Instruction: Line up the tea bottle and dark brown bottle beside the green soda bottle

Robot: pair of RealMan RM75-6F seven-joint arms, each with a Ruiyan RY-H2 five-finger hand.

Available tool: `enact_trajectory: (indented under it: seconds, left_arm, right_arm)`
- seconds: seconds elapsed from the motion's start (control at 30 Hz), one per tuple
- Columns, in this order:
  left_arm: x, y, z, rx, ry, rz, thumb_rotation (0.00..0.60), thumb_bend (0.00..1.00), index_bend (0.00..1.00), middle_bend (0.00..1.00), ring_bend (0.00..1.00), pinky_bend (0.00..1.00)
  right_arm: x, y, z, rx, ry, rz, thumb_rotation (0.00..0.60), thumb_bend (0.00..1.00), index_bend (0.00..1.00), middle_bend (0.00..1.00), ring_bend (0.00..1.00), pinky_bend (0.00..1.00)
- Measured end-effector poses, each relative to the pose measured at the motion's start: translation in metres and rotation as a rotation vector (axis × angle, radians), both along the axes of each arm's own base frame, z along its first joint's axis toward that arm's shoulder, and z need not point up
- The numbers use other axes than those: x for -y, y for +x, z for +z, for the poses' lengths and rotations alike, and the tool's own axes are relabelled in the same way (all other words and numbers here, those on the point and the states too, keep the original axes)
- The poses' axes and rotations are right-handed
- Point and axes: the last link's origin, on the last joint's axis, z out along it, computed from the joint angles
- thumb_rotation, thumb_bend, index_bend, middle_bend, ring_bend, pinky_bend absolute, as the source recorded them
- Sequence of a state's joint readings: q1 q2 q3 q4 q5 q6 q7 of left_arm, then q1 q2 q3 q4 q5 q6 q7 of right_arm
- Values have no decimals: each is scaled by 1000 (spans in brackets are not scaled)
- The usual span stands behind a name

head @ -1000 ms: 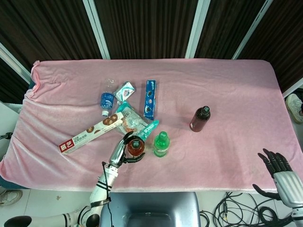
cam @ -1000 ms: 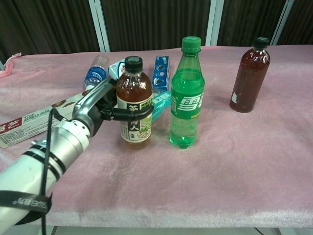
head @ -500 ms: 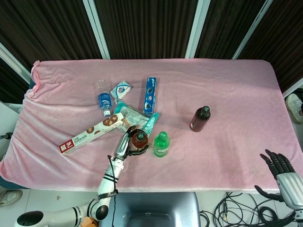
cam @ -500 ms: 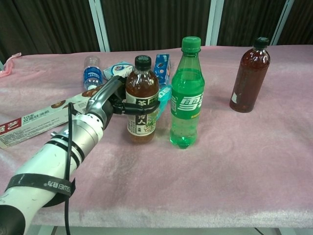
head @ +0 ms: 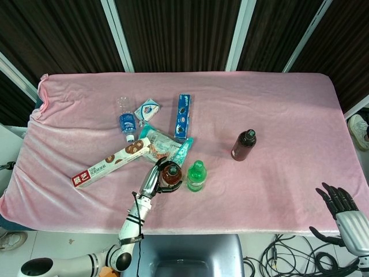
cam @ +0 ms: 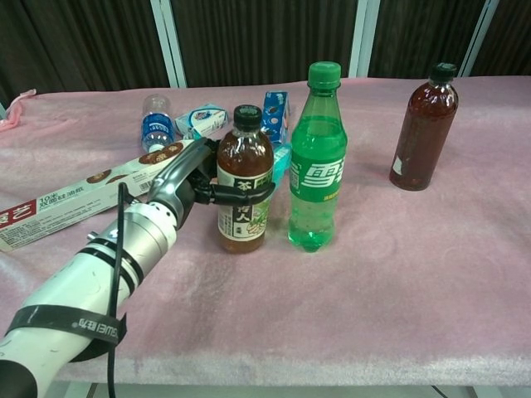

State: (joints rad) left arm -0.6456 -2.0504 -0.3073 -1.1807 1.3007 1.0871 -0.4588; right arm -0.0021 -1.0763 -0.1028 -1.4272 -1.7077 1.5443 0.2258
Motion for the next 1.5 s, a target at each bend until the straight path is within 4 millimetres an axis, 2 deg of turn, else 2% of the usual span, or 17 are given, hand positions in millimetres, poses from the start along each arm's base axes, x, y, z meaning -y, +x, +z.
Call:
enact_trajectory:
  seconds: [0.27, 0.53, 0.8, 1.03, 1.33, 1.5]
  left_arm:
    - [0, -4, -3, -8, -12, -4, 600, 430, 555, 609, 323, 84]
    - [0, -5, -3, -2, -18, -20, 600, 359, 237, 386, 175, 40]
    - [0, -8, -1, 3, -24, -19, 600, 305, 15, 150, 10, 10]
    - [4, -11, 6, -25, -17, -51, 600, 274, 0, 10, 0, 0]
    - [11, -16, 17, -59, -1, -81, 600, 247, 0, 0, 0, 0]
    - [15, -24, 30, -64, 11, -91, 600, 239, 0, 0, 0, 0]
  right_arm:
    - [0, 0, 1, 2, -3, 0, 600, 336, 0, 0, 0, 70]
    - [-1, 0, 0, 2, -1, 3, 600, 336, 0, 0, 0, 70]
    - [-1, 0, 0, 2, -1, 3, 600, 336, 0, 0, 0, 70]
    - [-1, 0, 0, 1, -4, 4, 600, 336, 0, 0, 0, 70]
    - [0, 1, -1, -3, -1, 5, 600, 336, 0, 0, 0, 70]
    - [1, 1, -3, -10, 1, 4, 600, 336, 0, 0, 0, 70]
